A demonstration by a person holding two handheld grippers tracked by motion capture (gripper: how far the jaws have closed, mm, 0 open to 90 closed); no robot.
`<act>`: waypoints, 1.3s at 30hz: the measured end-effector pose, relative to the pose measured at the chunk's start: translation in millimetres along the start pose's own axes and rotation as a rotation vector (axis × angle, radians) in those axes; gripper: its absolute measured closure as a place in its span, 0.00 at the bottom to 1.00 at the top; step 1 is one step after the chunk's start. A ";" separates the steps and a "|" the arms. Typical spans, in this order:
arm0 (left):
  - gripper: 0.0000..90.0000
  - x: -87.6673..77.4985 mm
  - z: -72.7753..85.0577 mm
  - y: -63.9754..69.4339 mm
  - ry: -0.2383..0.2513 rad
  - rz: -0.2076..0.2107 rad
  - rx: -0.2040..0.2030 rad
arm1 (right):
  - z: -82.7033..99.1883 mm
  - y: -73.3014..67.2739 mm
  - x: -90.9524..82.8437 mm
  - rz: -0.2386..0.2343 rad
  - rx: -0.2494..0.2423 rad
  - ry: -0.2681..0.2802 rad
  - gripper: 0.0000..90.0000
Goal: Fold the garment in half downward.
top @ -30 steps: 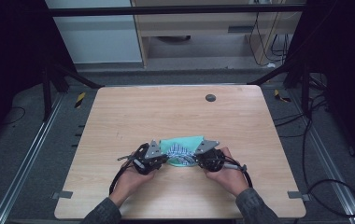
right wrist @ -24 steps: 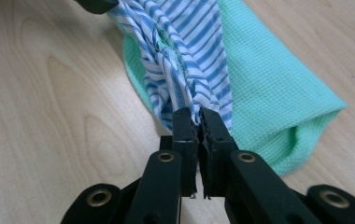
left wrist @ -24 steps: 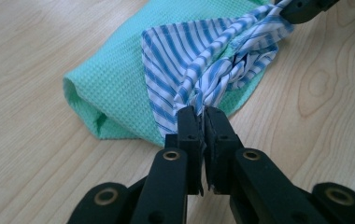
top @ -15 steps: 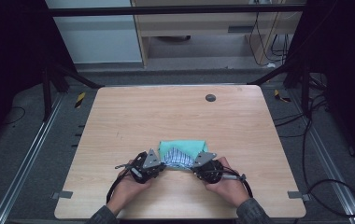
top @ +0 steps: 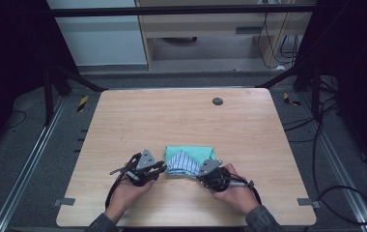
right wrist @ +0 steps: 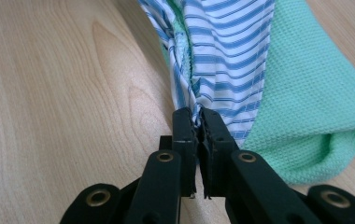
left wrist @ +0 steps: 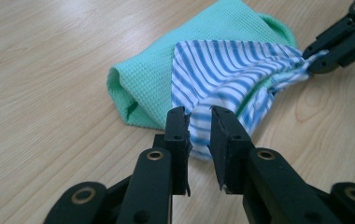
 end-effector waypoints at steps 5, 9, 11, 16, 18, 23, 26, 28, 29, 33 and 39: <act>0.85 16.3 2.1 8.9 -0.055 0.016 0.041 | -0.4 -2.0 -0.6 -0.003 -0.031 -0.020 0.95; 0.83 18.4 11.8 14.7 -0.106 0.034 0.072 | 1.6 -2.8 -3.4 -0.006 -0.037 -0.031 0.92; 0.82 17.9 14.6 15.6 -0.112 0.042 0.068 | 3.5 -3.4 -4.5 -0.011 -0.036 -0.035 0.86; 0.74 8.7 14.6 14.9 -0.099 0.025 0.065 | 5.4 -2.7 -9.7 0.006 0.001 -0.008 0.63; 0.66 -1.1 13.8 8.4 -0.092 -0.024 0.063 | 7.8 2.0 -15.5 0.021 0.037 -0.005 0.47; 0.40 -9.1 14.6 -11.8 -0.084 -0.113 0.001 | 14.2 19.2 -23.7 0.111 0.095 0.026 0.26; 0.29 -10.6 16.8 -19.8 -0.082 -0.136 -0.027 | 18.3 31.9 -29.1 0.154 0.166 0.045 0.20; 0.27 -10.4 20.2 -26.7 -0.096 -0.160 -0.046 | 20.1 35.8 -30.6 0.164 0.187 0.049 0.20; 0.24 -10.7 22.0 -30.0 -0.102 -0.175 -0.047 | 22.3 39.5 -31.8 0.174 0.199 0.058 0.18; 0.16 -11.5 29.1 -42.9 -0.113 -0.205 -0.087 | 37.4 60.3 -31.7 0.225 0.293 0.049 0.13; 0.11 -16.5 36.6 -67.8 -0.113 -0.255 -0.163 | 50.8 84.6 -30.3 0.296 0.432 0.054 0.10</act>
Point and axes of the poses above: each handheld gripper's, and its own axes: x roughly forward along the jaws, z roughly out of its underside, y roughly to its right, the point moved 2 cm from there along x, roughly forward along the jaws, and after that the axes turned 10 degrees about y, right-handed, at the moved point
